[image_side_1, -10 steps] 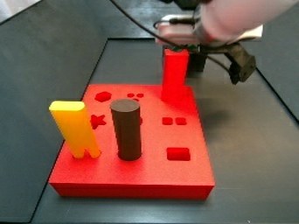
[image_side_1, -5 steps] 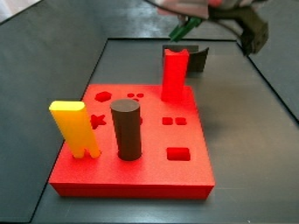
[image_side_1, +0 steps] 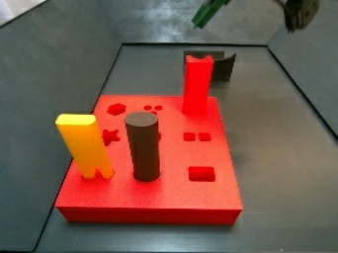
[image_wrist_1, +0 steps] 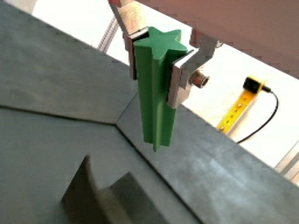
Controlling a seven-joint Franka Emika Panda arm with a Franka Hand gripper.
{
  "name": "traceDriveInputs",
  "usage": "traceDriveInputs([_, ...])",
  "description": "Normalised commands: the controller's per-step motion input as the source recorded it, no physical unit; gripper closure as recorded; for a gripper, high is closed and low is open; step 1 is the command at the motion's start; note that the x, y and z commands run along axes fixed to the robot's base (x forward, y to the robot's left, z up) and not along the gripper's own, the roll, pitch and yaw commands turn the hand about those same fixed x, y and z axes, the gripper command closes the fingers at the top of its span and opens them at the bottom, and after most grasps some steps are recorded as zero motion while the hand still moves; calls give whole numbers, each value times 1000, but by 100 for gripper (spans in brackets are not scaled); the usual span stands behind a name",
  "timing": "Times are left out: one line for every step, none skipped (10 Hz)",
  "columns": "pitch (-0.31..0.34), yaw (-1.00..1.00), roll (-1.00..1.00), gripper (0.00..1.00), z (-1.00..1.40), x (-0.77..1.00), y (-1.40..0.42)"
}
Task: Pick up the star object. Move up. Place the star object on the fixture. Regrasp the star object. Move to above the board. Insert the star object.
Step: Move to above the board.
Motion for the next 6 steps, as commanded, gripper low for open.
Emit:
traceDriveInputs([-40, -40, -50, 100, 1000, -91, 2])
traceDriveInputs([-22, -47, -55, 100, 1000, -97, 5])
traceDriveInputs([0, -47, -57, 100, 1000, -99, 5])
traceDriveInputs([16, -43, -56, 100, 1000, -100, 6])
traceDriveInputs([34, -34, -59, 100, 833, -83, 7])
traceDriveInputs([43, -28, -62, 100, 723, -73, 5])
